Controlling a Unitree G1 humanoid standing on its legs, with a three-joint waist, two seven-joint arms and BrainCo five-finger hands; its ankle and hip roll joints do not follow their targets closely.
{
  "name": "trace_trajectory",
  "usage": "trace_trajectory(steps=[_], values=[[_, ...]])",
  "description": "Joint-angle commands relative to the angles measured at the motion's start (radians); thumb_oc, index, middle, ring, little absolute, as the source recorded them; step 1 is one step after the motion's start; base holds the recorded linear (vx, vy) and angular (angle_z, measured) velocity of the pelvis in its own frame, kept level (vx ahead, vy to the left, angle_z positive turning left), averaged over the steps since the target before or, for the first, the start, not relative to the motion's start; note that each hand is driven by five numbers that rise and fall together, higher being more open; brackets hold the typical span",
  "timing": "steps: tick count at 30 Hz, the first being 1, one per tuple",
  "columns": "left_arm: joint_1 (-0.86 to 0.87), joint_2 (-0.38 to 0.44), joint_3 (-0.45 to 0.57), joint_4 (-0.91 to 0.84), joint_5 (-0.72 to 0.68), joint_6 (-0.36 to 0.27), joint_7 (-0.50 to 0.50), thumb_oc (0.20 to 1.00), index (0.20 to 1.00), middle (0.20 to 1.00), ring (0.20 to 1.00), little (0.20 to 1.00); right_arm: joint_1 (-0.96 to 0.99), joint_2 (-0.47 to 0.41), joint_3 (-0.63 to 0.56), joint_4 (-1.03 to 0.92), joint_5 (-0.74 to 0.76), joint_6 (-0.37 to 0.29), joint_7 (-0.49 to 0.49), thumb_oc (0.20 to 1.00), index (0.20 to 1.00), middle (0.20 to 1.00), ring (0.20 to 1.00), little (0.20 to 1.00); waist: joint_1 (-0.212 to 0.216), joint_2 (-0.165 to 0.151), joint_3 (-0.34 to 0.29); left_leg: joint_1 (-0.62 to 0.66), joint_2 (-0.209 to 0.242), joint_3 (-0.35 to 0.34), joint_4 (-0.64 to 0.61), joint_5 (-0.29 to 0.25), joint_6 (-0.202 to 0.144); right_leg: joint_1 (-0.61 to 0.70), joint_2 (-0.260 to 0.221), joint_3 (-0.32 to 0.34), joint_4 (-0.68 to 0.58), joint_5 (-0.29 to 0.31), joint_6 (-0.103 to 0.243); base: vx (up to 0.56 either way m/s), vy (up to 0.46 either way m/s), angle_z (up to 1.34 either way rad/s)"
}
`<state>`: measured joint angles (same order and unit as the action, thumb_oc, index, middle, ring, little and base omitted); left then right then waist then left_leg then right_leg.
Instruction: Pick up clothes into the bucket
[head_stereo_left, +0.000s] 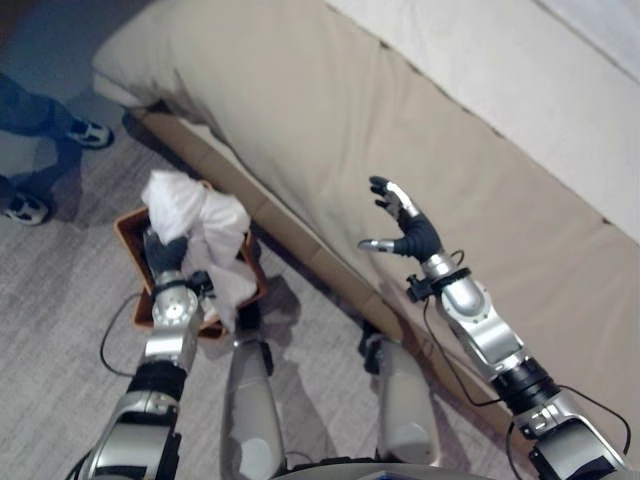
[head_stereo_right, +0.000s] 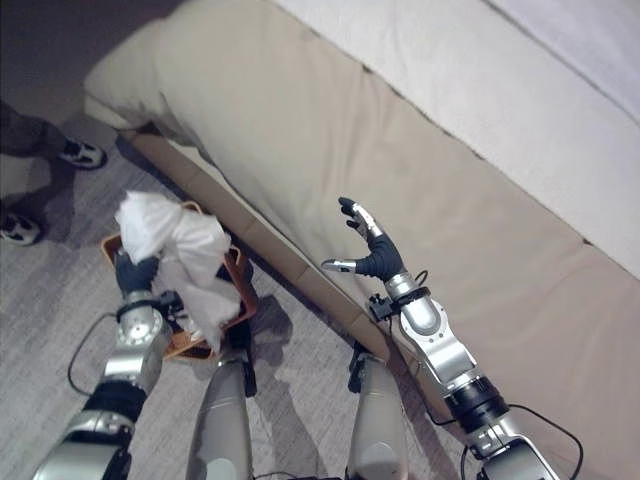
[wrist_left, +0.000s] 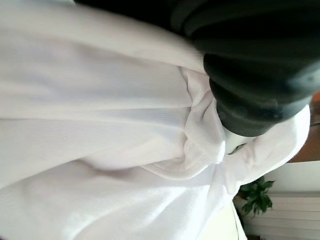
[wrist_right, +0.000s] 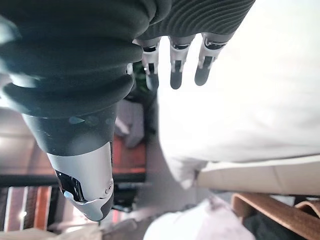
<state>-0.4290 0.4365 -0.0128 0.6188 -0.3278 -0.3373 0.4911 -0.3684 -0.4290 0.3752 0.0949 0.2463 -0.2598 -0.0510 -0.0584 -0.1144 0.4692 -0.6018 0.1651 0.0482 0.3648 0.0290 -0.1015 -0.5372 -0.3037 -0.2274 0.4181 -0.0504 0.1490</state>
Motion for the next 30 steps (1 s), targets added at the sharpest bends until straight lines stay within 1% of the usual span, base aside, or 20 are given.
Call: trace_trajectory(steps=[1, 2, 3, 5, 6, 10, 12, 14, 15, 16, 17, 19, 21, 22, 24, 26, 30], values=[[-0.028, 0.052, 0.038, -0.050, 0.046, -0.081, 0.067, 0.200, 0.200, 0.200, 0.200, 0.200, 0.012, 0.003, 0.004, -0.052, -0.021, -0.078, -0.038, 1.000, 1.000, 1.000, 1.000, 1.000, -0.013, -0.029, -0.053, -0.052, 0.027, -0.010, 0.111, -0.105, 0.011, -0.022, -0.071, 0.014, -0.056, 0.102, 0.054, 0.02, 0.038, 0.02], [-0.053, 0.066, 0.042, -0.065, 0.053, -0.085, 0.089, 0.200, 0.200, 0.200, 0.200, 0.200, 0.010, 0.001, 0.004, -0.036, -0.028, -0.078, -0.047, 1.000, 1.000, 1.000, 1.000, 1.000, -0.014, -0.029, -0.040, -0.081, 0.028, -0.010, 0.124, -0.109, 0.012, -0.049, -0.070, 0.018, -0.050, 0.104, 0.054, 0.06, 0.015, -0.01], [-0.054, 0.067, 0.042, -0.065, 0.053, -0.085, 0.089, 0.200, 0.200, 0.200, 0.200, 0.200, 0.009, 0.001, 0.004, -0.035, -0.028, -0.078, -0.047, 1.000, 1.000, 1.000, 1.000, 1.000, -0.014, -0.029, -0.040, -0.084, 0.028, -0.010, 0.125, -0.110, 0.012, -0.051, -0.071, 0.019, -0.049, 0.103, 0.054, -0.05, 0.046, -0.05], [-0.108, 0.096, 0.053, -0.078, 0.064, -0.088, 0.132, 0.200, 0.200, 0.200, 0.200, 0.200, 0.006, 0.007, 0.012, 0.001, -0.028, -0.079, -0.056, 1.000, 1.000, 1.000, 1.000, 1.000, -0.017, -0.034, -0.027, -0.125, 0.026, -0.011, 0.136, -0.110, 0.013, -0.092, -0.066, 0.027, -0.048, 0.110, 0.055, -0.04, 0.023, -0.03], [-0.109, 0.096, 0.053, -0.076, 0.063, -0.088, 0.132, 0.200, 0.200, 0.200, 0.200, 0.200, 0.005, 0.007, 0.012, 0.002, -0.029, -0.079, -0.056, 1.000, 1.000, 1.000, 1.000, 1.000, -0.017, -0.034, -0.028, -0.127, 0.026, -0.011, 0.137, -0.111, 0.013, -0.095, -0.066, 0.027, -0.048, 0.110, 0.055, 0.00, 0.000, 0.00], [-0.174, 0.142, 0.050, -0.055, 0.078, -0.082, 0.172, 0.200, 0.200, 0.200, 0.200, 0.200, 0.009, 0.003, 0.028, 0.043, -0.038, -0.084, -0.062, 1.000, 1.000, 1.000, 1.000, 1.000, -0.025, -0.042, -0.010, -0.175, 0.025, -0.020, 0.146, -0.109, 0.013, -0.135, -0.067, 0.022, -0.046, 0.119, 0.057, -0.01, -0.003, 0.02], [-0.198, 0.158, 0.043, -0.029, 0.095, -0.068, 0.189, 0.200, 0.200, 0.200, 0.200, 0.200, 0.016, -0.002, 0.031, 0.045, -0.031, -0.088, -0.063, 1.000, 1.000, 1.000, 1.000, 1.000, -0.029, -0.049, -0.003, -0.195, 0.025, -0.024, 0.151, -0.107, 0.012, -0.150, -0.065, 0.021, -0.047, 0.120, 0.056, -0.01, -0.005, 0.02], [-0.220, 0.171, 0.039, 0.017, 0.134, -0.041, 0.228, 0.200, 0.200, 0.200, 0.200, 0.200, 0.029, -0.008, 0.028, 0.035, -0.018, -0.096, -0.062, 1.000, 1.000, 1.000, 1.000, 1.000, -0.034, -0.058, 0.004, -0.219, 0.026, -0.030, 0.161, -0.109, 0.013, -0.170, -0.063, 0.021, -0.042, 0.122, 0.057, 0.00, 0.000, 0.00], [-0.229, 0.173, 0.038, 0.031, 0.142, -0.036, 0.238, 0.200, 0.200, 0.200, 0.200, 0.200, 0.031, -0.009, 0.025, 0.030, -0.015, -0.099, -0.063, 1.000, 1.000, 1.000, 1.000, 1.000, -0.036, -0.062, 0.006, -0.230, 0.027, -0.030, 0.167, -0.110, 0.013, -0.180, -0.062, 0.021, -0.038, 0.122, 0.057, -0.03, -0.020, -0.02], [-0.240, 0.174, 0.050, 0.093, 0.151, -0.021, 0.272, 0.200, 0.200, 0.200, 0.200, 0.200, 0.035, -0.010, 0.021, 0.022, -0.004, -0.109, -0.071, 1.000, 1.000, 1.000, 1.000, 1.000, -0.040, -0.073, 0.012, -0.253, 0.030, -0.034, 0.182, -0.113, 0.014, -0.200, -0.056, 0.024, -0.033, 0.122, 0.056, 0.00, 0.000, 0.00], [-0.241, 0.175, 0.049, 0.095, 0.151, -0.022, 0.272, 0.200, 0.200, 0.200, 0.200, 0.200, 0.035, -0.010, 0.021, 0.022, -0.004, -0.109, -0.071, 1.000, 1.000, 1.000, 1.000, 1.000, -0.040, -0.073, 0.011, -0.256, 0.030, -0.034, 0.183, -0.114, 0.014, -0.202, -0.056, 0.025, -0.032, 0.122, 0.056, 0.00, 0.000, 0.00], [-0.252, 0.168, 0.056, 0.136, 0.161, -0.003, 0.304, 0.200, 0.200, 0.200, 0.200, 0.200, 0.032, -0.014, 0.016, 0.008, 0.007, -0.118, -0.081, 1.000, 1.000, 1.000, 1.000, 1.000, -0.044, -0.085, 0.017, -0.281, 0.034, -0.038, 0.200, -0.117, 0.014, -0.225, -0.051, 0.024, -0.026, 0.125, 0.057, 0.00, 0.000, 0.00], [-0.262, 0.180, 0.062, 0.213, 0.165, 0.009, 0.324, 0.200, 0.200, 0.200, 0.200, 0.200, 0.030, -0.020, 0.014, -0.008, 0.027, -0.129, -0.089, 1.000, 1.000, 1.000, 1.000, 1.000, -0.048, -0.096, 0.022, -0.307, 0.038, -0.045, 0.220, -0.122, 0.015, -0.247, -0.045, 0.026, -0.019, 0.126, 0.056, -0.01, -0.014, -0.02], [-0.261, 0.184, 0.060, 0.210, 0.175, 0.017, 0.336, 0.200, 0.200, 0.200, 0.200, 0.200, 0.030, -0.025, 0.011, -0.020, 0.032, -0.134, -0.089, 1.000, 1.000, 1.000, 1.000, 1.000, -0.048, -0.100, 0.025, -0.318, 0.038, -0.045, 0.227, -0.124, 0.016, -0.256, -0.043, 0.024, -0.016, 0.127, 0.056, -0.02, -0.021, -0.07], [-0.272, 0.195, 0.083, 0.290, 0.134, 0.031, 0.351, 0.200, 0.200, 0.200, 0.200, 0.200, 0.034, -0.038, 0.003, -0.046, 0.059, -0.147, -0.092, 1.000, 1.000, 1.000, 1.000, 1.000, -0.051, -0.110, 0.032, -0.358, 0.044, -0.058, 0.252, -0.128, 0.018, -0.287, -0.037, 0.021, -0.004, 0.127, 0.055, -0.02, -0.018, -0.05], [-0.280, 0.203, 0.088, 0.310, 0.120, 0.031, 0.351, 0.200, 0.200, 0.200, 0.200, 0.200, 0.036, -0.043, 0.002, -0.054, 0.067, -0.149, -0.092, 1.000, 1.000, 1.000, 1.000, 1.000, -0.052, -0.113, 0.032, -0.371, 0.044, -0.061, 0.257, -0.129, 0.018, -0.296, -0.034, 0.020, -0.001, 0.126, 0.055, 0.00, -0.009, -0.02], [-0.288, 0.226, 0.085, 0.355, 0.071, 0.047, 0.312, 0.200, 0.200, 0.200, 0.200, 0.200, 0.046, -0.062, -0.010, -0.094, 0.100, -0.156, -0.095, 1.000, 1.000, 1.000, 1.000, 1.000, -0.053, -0.118, 0.039, -0.422, 0.047, -0.077, 0.275, -0.128, 0.018, -0.335, -0.029, 0.014, 0.013, 0.121, 0.053, 0.00, -0.012, -0.02]])
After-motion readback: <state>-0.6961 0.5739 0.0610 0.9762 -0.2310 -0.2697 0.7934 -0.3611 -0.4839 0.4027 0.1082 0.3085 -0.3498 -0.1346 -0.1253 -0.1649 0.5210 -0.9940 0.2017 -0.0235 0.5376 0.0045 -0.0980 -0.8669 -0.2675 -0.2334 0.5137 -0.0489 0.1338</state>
